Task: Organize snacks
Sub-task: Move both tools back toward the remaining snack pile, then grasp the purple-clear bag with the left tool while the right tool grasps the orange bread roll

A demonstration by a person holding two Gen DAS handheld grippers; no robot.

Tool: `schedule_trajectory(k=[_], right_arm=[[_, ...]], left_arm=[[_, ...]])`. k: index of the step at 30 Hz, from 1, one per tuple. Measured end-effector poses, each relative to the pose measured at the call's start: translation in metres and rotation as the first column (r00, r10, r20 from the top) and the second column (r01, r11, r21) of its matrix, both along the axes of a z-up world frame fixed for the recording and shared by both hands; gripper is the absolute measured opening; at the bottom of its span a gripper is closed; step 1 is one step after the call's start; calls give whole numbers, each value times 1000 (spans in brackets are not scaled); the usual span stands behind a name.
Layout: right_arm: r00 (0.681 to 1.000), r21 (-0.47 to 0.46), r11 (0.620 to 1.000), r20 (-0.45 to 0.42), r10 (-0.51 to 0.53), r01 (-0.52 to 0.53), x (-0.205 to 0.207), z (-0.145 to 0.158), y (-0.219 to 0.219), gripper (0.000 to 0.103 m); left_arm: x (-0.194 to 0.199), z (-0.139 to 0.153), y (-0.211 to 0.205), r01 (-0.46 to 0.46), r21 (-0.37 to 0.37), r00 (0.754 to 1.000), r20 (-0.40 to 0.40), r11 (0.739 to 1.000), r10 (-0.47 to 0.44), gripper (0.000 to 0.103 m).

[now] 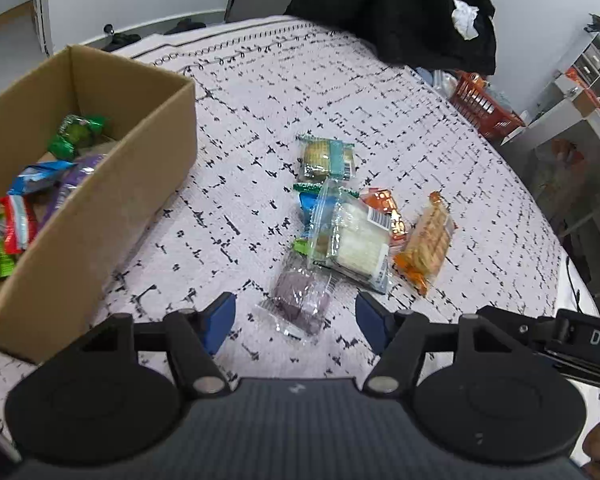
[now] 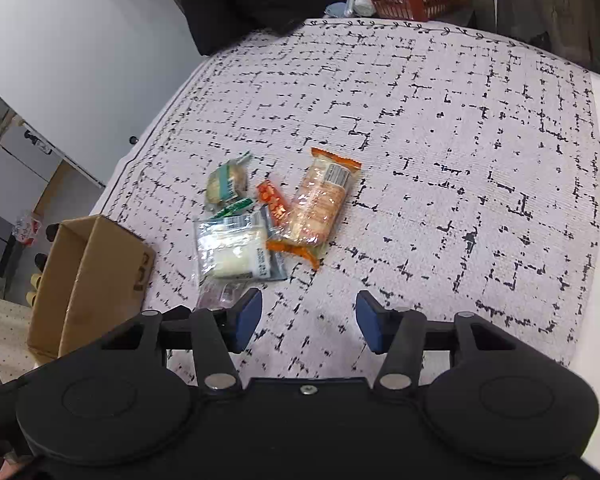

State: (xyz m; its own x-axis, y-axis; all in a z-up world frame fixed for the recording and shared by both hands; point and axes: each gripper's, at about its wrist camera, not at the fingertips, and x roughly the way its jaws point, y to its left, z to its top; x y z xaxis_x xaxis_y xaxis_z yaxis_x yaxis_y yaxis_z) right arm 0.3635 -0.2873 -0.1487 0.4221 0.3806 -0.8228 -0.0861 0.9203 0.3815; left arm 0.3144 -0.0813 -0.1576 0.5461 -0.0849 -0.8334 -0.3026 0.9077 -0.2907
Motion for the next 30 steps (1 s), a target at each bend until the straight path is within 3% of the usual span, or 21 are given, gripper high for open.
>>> schedule_trajectory(k=[8, 12, 20, 27, 29, 30], right_arm=[[1000, -10, 1000, -22, -20, 19, 26, -12, 4, 49], [998, -4, 999, -30, -50, 50, 40, -16, 6, 50], [997, -16, 999, -59, -53, 52, 64, -29, 27, 51], [995, -40, 997, -75, -70, 67, 80, -42, 43, 51], [992, -57, 995, -92, -83, 78, 83, -48, 46, 47], [990, -63, 994, -109, -92, 85, 84, -52, 46, 39]], left_arm=[[26, -28, -5, 23, -33, 998, -61, 999, -25, 60], [37, -36, -9, 36, -1, 996, -79, 999, -36, 57], [43, -36, -10, 58, 12, 994, -91, 998, -57, 40], [36, -31, 3, 37, -21, 995, -97, 999, -39, 38], [34, -28, 6, 36, -20, 995, -95, 999, -38, 38], [33, -27, 7, 36, -19, 995, -94, 999, -37, 38]])
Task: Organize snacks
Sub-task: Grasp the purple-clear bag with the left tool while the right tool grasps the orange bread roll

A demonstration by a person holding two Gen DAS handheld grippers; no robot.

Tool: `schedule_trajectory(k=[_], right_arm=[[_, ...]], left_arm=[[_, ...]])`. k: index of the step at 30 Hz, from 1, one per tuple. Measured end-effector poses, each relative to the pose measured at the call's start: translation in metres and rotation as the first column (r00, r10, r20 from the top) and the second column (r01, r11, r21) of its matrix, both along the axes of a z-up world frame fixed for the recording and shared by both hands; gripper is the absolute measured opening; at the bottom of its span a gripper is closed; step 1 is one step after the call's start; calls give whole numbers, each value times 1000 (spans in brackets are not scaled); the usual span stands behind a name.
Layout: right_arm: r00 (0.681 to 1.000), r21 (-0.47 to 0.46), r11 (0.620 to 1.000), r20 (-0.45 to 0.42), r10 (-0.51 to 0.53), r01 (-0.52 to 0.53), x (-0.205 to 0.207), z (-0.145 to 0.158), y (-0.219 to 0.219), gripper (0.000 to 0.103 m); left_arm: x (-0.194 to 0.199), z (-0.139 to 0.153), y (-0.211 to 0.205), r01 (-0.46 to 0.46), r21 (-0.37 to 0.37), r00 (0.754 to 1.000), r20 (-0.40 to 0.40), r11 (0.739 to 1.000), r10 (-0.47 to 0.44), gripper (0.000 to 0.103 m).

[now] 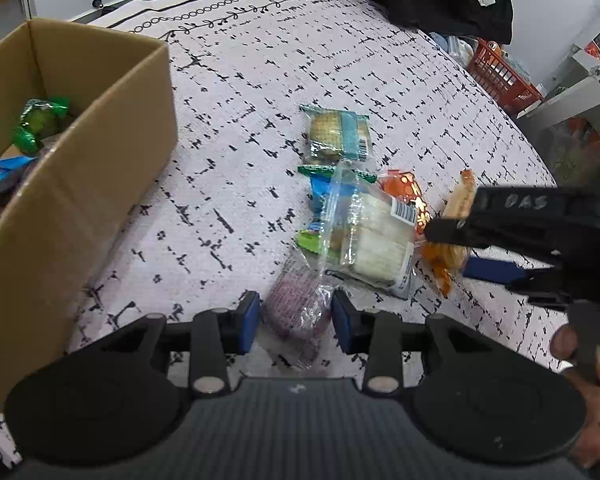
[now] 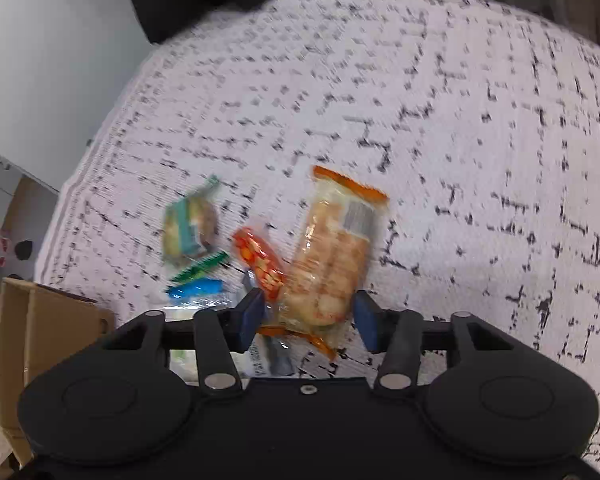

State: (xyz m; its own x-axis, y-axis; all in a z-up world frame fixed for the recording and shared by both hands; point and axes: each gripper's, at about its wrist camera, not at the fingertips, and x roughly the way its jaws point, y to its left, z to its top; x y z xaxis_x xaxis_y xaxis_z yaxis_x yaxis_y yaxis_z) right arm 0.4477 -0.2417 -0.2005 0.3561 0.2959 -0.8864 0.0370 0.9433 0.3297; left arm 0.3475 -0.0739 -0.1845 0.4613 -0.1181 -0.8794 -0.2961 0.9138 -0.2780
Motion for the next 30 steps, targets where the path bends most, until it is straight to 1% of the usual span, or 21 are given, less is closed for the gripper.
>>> schedule_trajectory(k=[1, 3, 5, 11, 24, 30], right_arm=[[1000, 1, 1000, -17, -9, 9, 0, -3, -1, 37], [1000, 0, 1000, -14, -11, 11, -4, -3, -2, 34], [1000, -10, 1000, -14, 0, -1, -10, -1, 0, 33], [1000, 8, 1000, 7, 7, -7, -34, 15, -4, 32], [995, 68, 997, 99, 12, -19, -88, 63, -6, 32], [989, 90, 995, 145, 34, -47, -110, 82, -2, 32]], left_arm=[[-1, 2, 1, 0, 3, 1000, 2, 1000, 0, 38], [-3, 6, 4, -4, 13, 1000, 1, 1000, 4, 38], [-5, 9, 9, -16, 1, 1000, 6, 1000, 16, 37], [-15, 26, 13, -31, 10, 999, 38, 999, 31, 37], [-53, 70, 12, -64, 13, 989, 134, 998, 62, 37], [-76, 87, 13, -78, 17, 980, 182, 997, 74, 37]])
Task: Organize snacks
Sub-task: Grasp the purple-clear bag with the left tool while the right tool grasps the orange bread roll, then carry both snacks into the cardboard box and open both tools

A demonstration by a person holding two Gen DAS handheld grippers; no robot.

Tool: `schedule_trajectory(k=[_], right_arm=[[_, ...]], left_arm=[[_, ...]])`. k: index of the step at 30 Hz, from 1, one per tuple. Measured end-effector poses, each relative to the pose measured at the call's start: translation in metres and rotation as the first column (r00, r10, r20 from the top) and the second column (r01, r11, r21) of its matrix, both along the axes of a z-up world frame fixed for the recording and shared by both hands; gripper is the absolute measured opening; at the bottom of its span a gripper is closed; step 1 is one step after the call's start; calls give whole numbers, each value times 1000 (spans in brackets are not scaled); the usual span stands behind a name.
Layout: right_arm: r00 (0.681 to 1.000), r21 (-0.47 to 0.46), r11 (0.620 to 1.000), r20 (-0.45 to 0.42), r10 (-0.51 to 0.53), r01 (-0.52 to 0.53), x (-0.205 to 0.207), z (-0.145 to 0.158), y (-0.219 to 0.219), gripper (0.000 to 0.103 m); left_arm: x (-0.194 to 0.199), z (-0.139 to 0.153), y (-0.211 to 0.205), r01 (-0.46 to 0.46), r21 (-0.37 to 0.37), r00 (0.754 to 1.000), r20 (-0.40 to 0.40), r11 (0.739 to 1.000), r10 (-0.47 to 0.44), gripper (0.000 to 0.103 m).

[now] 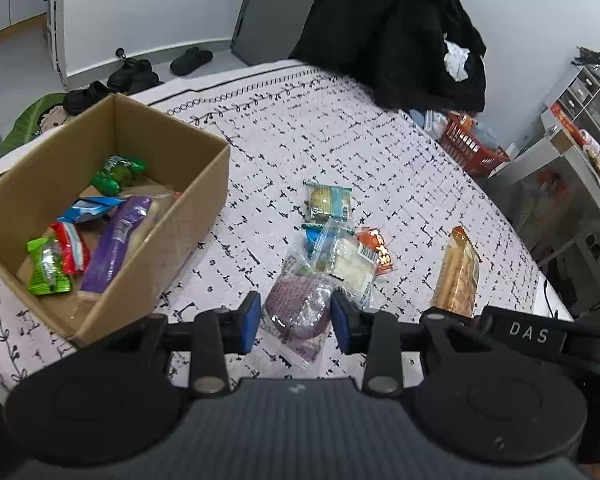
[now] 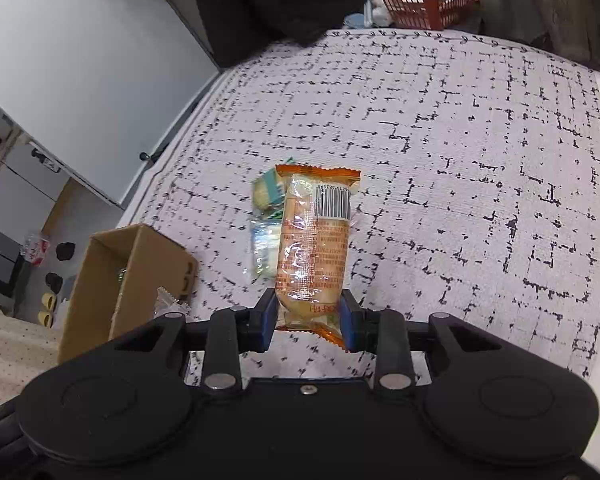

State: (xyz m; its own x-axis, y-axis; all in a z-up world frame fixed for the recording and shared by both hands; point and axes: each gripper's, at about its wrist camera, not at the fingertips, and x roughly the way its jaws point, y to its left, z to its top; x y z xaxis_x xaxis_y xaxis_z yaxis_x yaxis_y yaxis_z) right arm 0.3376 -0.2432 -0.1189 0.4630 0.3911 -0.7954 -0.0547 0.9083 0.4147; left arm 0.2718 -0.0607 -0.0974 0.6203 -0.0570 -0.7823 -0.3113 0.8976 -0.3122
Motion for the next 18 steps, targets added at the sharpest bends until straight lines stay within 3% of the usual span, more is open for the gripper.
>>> schedule_trajectory(k=[18], right_arm=[[997, 19, 999, 73, 25, -26, -45, 35, 13, 32]], left_arm=[[-42, 33, 20, -21, 5, 998, 58, 1000, 21, 37]])
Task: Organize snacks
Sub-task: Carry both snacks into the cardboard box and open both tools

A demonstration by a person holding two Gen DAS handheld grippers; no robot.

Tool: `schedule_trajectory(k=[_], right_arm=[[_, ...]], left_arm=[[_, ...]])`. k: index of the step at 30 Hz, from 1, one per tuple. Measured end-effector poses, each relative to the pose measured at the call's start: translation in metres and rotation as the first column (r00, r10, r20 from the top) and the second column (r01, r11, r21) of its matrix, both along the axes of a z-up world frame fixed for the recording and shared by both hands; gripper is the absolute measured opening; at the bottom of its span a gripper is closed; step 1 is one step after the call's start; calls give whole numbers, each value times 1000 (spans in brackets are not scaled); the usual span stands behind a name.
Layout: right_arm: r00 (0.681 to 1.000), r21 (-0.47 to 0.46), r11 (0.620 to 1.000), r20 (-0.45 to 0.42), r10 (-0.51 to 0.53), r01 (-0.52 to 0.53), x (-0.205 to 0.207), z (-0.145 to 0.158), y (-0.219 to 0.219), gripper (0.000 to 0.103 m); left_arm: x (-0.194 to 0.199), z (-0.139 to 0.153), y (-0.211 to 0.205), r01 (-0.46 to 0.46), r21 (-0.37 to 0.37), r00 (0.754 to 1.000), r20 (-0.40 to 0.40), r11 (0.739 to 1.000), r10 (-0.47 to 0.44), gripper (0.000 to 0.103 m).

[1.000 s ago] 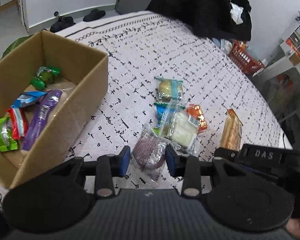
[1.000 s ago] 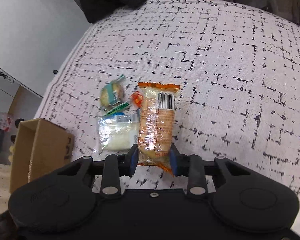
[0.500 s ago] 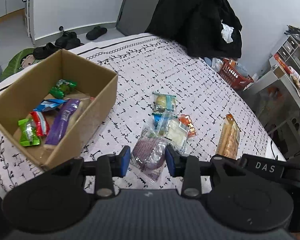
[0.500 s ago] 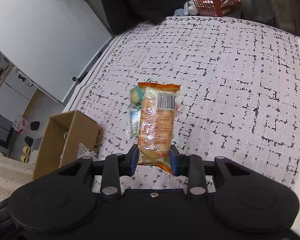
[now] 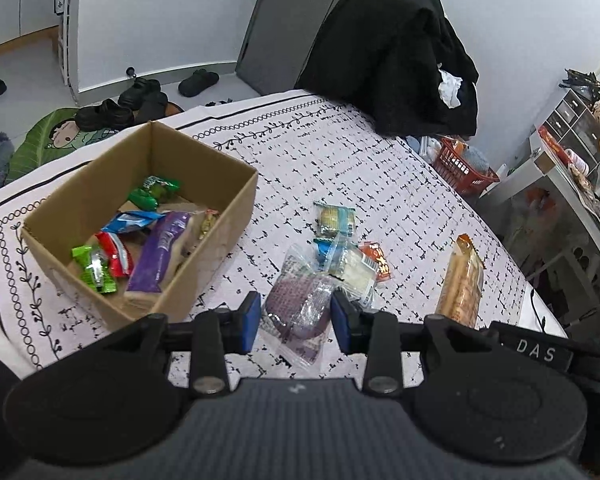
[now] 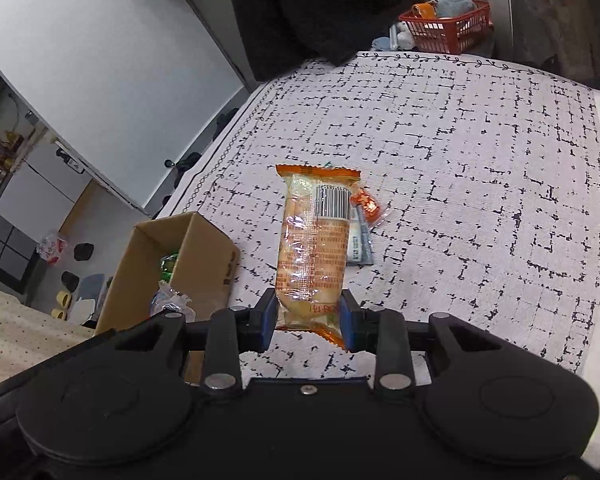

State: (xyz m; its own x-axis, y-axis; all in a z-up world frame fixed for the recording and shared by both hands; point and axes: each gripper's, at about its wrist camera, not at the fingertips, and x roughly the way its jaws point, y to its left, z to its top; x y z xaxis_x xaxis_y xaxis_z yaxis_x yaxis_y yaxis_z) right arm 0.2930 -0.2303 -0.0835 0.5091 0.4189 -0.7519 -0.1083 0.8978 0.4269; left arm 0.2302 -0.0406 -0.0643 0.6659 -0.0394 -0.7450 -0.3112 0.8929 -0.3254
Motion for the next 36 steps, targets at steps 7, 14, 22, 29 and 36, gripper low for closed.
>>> schedule_trajectory(k=[7, 14, 22, 29, 36], right_arm=[[1000, 4, 1000, 24, -1, 1, -7, 13, 9, 32], [999, 7, 1000, 32, 5, -5, -6, 20, 24, 32], [999, 5, 1000, 33, 28, -28, -3, 26, 48, 32], [999, 15, 999, 36, 38, -38, 2, 29, 68, 32], [998, -1, 998, 32, 59, -59, 7, 31, 94, 32]], left_arm=[[-4, 12, 13, -1, -4, 1000, 17, 1000, 1, 37], [-2, 20, 32, -9, 0, 1000, 22, 1000, 9, 37], [-1, 27, 64, -33, 9, 999, 23, 999, 33, 37], [1, 29, 92, -51, 13, 999, 19, 999, 51, 37], [4, 25, 123, -76, 4, 997, 4, 997, 76, 37]])
